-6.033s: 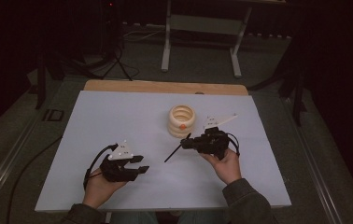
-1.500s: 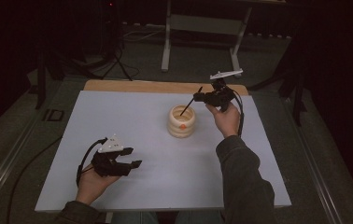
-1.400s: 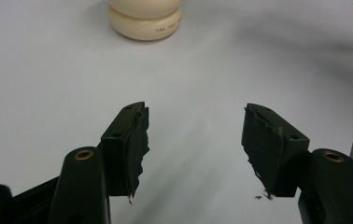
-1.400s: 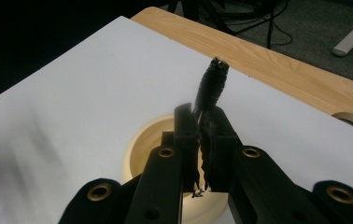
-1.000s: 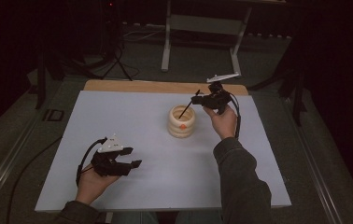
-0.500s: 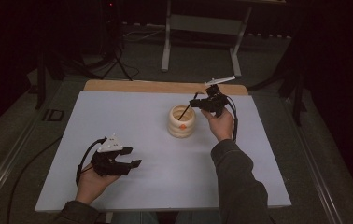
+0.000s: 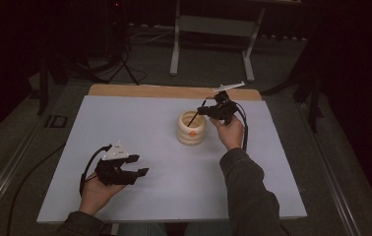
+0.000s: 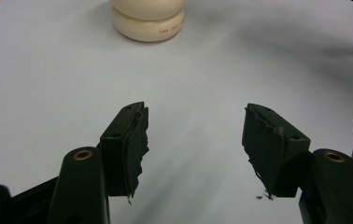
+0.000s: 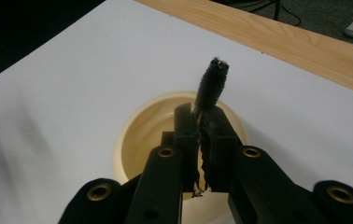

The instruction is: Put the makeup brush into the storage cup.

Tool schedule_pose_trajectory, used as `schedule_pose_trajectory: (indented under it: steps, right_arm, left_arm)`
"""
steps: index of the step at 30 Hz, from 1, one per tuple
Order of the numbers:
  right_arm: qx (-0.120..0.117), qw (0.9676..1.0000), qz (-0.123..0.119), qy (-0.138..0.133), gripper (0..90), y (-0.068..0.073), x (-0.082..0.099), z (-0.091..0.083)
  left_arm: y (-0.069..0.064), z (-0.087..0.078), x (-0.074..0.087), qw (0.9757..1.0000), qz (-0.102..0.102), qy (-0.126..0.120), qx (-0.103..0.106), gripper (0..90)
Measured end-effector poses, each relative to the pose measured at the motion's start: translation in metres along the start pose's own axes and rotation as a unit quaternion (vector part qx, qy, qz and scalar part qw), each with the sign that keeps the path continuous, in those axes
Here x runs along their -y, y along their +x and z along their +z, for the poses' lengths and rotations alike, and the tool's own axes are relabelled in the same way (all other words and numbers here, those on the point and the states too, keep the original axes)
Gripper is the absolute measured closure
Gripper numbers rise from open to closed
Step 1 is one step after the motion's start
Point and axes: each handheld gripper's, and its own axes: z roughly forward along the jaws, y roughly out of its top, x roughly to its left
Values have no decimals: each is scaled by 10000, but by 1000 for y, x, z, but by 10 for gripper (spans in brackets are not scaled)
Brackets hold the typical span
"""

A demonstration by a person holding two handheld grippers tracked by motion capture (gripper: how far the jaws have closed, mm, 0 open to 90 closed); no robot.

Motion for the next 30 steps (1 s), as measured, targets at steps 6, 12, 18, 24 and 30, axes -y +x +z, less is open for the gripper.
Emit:
schedule_pose_trajectory:
  steps: [6,12,18,24,30]
  right_arm:
    - [-2,10000,18,-7,854,-1,3,3]
    - [-8,9999,92,70,851,-4,10,8]
    - [-44,9999,98,97,847,-3,11,11]
    - [34,9999,103,129,805,-3,11,11]
    - [110,9997,170,159,739,-4,13,10]
  left_arm:
    - [0,0,0,10000,-2,-1,-1,408]
    - [0,0,0,10000,8,10,-5,408]
    - [0,0,0,10000,10,13,-7,408]
    - [1,0,0,10000,9,0,-6,408]
    - [0,0,0,10000,8,7,-8,408]
